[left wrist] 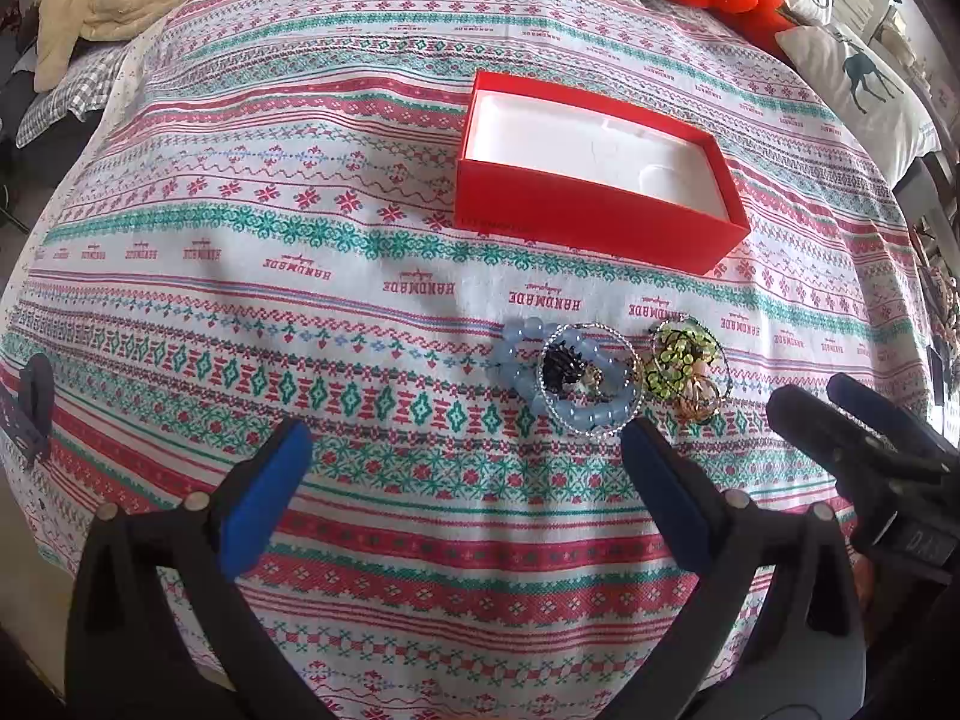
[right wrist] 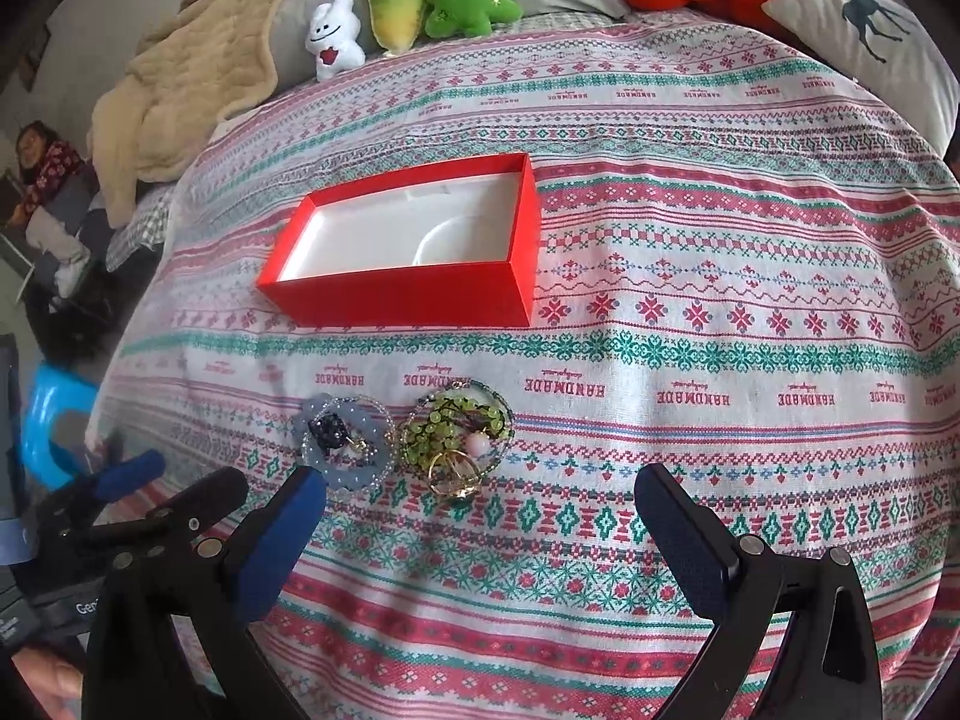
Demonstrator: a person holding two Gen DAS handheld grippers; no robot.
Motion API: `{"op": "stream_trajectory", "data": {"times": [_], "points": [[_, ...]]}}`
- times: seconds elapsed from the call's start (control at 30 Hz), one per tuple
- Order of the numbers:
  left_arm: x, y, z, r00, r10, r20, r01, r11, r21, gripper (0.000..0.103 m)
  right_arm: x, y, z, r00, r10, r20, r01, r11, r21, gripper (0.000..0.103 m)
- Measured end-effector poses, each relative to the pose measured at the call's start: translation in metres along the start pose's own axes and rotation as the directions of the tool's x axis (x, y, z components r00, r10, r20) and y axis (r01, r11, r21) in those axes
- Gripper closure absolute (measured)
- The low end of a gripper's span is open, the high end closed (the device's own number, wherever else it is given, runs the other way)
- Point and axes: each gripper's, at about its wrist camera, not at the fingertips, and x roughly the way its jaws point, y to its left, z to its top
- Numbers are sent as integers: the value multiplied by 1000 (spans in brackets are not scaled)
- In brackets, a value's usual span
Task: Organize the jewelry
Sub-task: 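Move both grippers open toward the clear dishes of jewelry, then close left gripper on the silver bracelet while right gripper grasps the green-beaded bracelet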
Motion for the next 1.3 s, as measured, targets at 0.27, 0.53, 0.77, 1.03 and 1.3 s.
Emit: {"op": "stream_trajectory", "data": {"times": [0.27,0.53,0.77,1.03,1.3], "points": [[3,-3,-1,1000,-3,-7,3,1000,3,1,2,2,-1,1000,-24,-2,24,1000,-9,0],[5,-5,-3,1000,1,-8,-1,1000,1,1,1,-2,0,1000,-22,-2,22,1000,16,0],[6,-7,-3,1000,-14,-10,14,1000,-2,1,0,-3,-1,1000,-19,-4,19,1000,17,1],[8,-8,-3,999,-35,-21,35,999,1,1,2,-4,-1,1000,-10,-16,10,1000,23,7],[11,0,-2,996,-79,-41,77,996,-45,1,11,-14,0,999,-16,-50,19,998,65,24]]}}
